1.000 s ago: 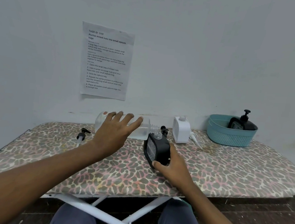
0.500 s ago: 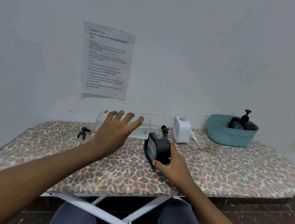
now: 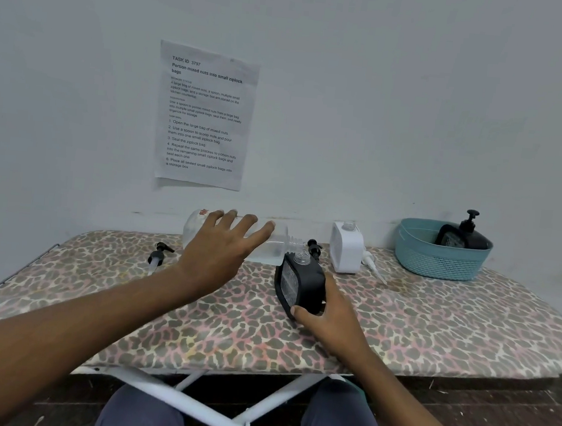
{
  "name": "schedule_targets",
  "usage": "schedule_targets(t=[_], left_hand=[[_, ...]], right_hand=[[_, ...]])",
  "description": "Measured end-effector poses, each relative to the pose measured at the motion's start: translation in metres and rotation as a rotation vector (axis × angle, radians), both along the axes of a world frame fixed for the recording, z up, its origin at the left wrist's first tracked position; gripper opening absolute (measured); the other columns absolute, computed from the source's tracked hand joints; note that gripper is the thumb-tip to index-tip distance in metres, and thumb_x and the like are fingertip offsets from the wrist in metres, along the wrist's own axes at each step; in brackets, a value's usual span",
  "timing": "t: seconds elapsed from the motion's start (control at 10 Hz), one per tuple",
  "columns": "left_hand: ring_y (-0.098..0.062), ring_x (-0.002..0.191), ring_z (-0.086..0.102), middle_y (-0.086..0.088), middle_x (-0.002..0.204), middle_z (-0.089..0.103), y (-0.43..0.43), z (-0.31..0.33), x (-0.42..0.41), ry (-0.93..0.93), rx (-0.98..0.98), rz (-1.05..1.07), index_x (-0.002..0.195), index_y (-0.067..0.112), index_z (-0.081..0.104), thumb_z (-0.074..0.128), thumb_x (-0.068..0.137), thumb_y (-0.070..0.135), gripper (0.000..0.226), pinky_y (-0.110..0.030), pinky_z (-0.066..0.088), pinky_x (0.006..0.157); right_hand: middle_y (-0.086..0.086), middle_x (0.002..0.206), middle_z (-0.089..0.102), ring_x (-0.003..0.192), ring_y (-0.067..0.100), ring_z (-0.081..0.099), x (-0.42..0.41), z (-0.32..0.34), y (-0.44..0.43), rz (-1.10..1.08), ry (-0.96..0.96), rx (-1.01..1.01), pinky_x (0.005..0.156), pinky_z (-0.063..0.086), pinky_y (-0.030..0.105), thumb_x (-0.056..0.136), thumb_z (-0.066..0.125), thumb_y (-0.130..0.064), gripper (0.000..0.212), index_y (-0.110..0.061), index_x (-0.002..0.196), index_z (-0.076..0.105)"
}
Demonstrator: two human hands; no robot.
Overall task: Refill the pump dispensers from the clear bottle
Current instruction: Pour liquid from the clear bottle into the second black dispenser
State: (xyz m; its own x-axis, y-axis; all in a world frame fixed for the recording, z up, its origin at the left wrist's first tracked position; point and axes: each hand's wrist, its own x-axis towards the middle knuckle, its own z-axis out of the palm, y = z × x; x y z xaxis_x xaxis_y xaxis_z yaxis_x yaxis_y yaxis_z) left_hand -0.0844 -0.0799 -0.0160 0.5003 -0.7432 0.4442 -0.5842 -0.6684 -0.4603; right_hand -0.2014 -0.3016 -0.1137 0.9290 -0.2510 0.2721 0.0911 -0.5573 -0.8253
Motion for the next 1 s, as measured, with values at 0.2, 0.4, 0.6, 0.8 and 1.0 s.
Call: schedule_targets(t=[0.2, 0.4, 0.6, 0.8, 1.0], left_hand=[[-0.045, 0.113, 0.066, -0.017, 0.133, 0.065, -0.0001, 0.0008, 0.0012, 0.002, 0.012, 0.001, 0.147, 0.018, 0.049, 0.092, 0.063, 0.002, 0.096, -0.058, 0.053, 0.095], [-0.046, 0.114, 0.066, -0.017, 0.134, 0.065, 0.0002, 0.0013, 0.0022, -0.001, 0.023, 0.009, 0.148, 0.019, 0.05, 0.091, 0.064, 0.002, 0.095, -0.058, 0.052, 0.095], [-0.045, 0.114, 0.065, -0.016, 0.134, 0.064, 0.0002, 0.0021, 0.0023, -0.005, 0.029, 0.001, 0.148, 0.019, 0.049, 0.091, 0.066, 0.002, 0.094, -0.058, 0.052, 0.095], [-0.045, 0.113, 0.066, -0.017, 0.133, 0.064, 0.0, 0.002, 0.0029, -0.007, 0.029, 0.0, 0.147, 0.019, 0.05, 0.091, 0.066, 0.002, 0.093, -0.058, 0.052, 0.095], [-0.045, 0.113, 0.065, -0.017, 0.134, 0.064, 0.0002, 0.0023, 0.0032, -0.006, 0.028, -0.001, 0.147, 0.019, 0.05, 0.09, 0.065, 0.001, 0.093, -0.058, 0.051, 0.095]], right_hand=[[-0.015, 0.127, 0.063, 0.109, 0.003, 0.062, 0.0008, -0.0003, -0.0006, 0.005, 0.0, -0.003, 0.08, 0.044, 0.011, 0.084, 0.079, -0.035, 0.074, -0.039, 0.147, 0.041], [-0.016, 0.127, 0.063, 0.106, -0.005, 0.059, 0.001, 0.0003, 0.0, 0.003, 0.0, -0.003, 0.078, 0.043, 0.01, 0.084, 0.079, -0.035, 0.072, -0.04, 0.145, 0.042], [-0.018, 0.128, 0.063, 0.108, -0.004, 0.06, 0.0012, -0.0007, -0.0004, 0.001, -0.001, -0.002, 0.079, 0.044, 0.01, 0.084, 0.079, -0.036, 0.073, -0.042, 0.146, 0.041], [-0.017, 0.126, 0.064, 0.107, -0.007, 0.059, 0.0021, -0.0007, -0.0001, -0.002, -0.003, -0.002, 0.079, 0.044, 0.011, 0.083, 0.079, -0.036, 0.072, -0.042, 0.145, 0.041], [-0.019, 0.124, 0.063, 0.106, -0.012, 0.057, 0.0003, -0.0001, 0.0001, -0.001, -0.01, 0.007, 0.078, 0.043, 0.008, 0.085, 0.079, -0.034, 0.073, -0.04, 0.147, 0.041]])
